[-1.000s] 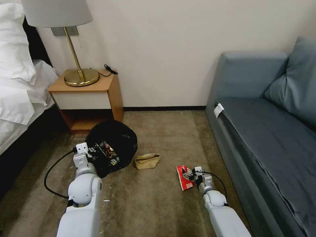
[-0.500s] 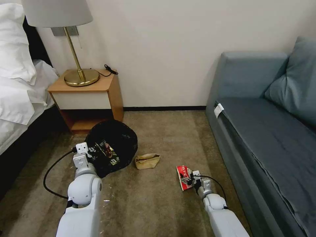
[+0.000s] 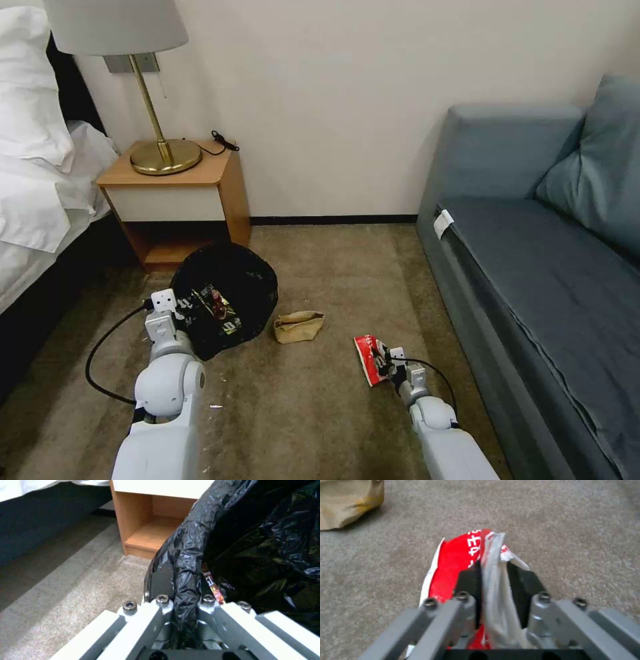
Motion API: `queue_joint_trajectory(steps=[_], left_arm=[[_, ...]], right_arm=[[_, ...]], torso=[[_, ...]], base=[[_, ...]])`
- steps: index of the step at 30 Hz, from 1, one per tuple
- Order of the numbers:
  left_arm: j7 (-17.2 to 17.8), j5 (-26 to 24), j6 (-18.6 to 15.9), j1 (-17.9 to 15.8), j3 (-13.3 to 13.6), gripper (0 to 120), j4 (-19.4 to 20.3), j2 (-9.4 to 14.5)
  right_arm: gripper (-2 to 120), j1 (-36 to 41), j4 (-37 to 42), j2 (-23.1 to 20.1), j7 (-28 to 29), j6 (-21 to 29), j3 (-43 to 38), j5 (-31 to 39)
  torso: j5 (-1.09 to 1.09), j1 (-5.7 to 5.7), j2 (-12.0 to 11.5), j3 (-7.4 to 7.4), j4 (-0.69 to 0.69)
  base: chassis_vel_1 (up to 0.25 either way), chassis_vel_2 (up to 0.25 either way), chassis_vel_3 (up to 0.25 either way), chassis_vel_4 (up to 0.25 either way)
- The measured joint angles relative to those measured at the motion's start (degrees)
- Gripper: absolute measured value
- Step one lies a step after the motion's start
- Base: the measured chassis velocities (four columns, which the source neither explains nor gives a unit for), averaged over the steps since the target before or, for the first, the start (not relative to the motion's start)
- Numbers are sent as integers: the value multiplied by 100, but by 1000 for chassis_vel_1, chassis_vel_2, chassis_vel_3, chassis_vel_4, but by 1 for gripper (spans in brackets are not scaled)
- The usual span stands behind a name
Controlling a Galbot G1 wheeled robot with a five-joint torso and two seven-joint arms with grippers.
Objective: Pick up the trash bin, then pick up the garbage on the floor and place it into the trash bin.
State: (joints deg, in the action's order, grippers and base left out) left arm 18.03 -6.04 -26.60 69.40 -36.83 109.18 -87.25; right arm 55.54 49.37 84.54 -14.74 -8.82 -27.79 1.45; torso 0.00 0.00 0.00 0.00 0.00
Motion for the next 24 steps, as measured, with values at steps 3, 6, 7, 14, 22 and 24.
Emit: queue_joint_trajectory(steps=[3,6,7,14,22,24], left_arm=[[0,-1,0,10,-2,2,29,2],[-2,-14,8,46,-37,2,52,9],[-1,-20,16,58,-51,2,55,12],[-3,-29,37,84,-71,2,55,19],[-2,-29,44,99,-55,2,77,-4],[-1,-24,45,98,-41,2,86,-15]], right_arm=[[7,-4,11,-19,0,-24,-1,-6],[0,-17,41,-36,0,-38,-2,-10],[0,-19,43,-36,0,-45,-2,-20],[0,-9,102,0,43,-129,5,-48],[0,-142,894,26,532,-457,305,529],[0,-190,1393,13,750,-408,522,754]], torso=[[0,0,0,0,0],[0,0,0,0,0],[0,0,0,0,0],[0,0,0,0,0],[-1,0,0,0,0],[1,0,0,0,0]], base=[[0,0,0,0],[0,0,0,0],[0,0,0,0],[0,0,0,0],[0,0,0,0],[0,0,0,0]])
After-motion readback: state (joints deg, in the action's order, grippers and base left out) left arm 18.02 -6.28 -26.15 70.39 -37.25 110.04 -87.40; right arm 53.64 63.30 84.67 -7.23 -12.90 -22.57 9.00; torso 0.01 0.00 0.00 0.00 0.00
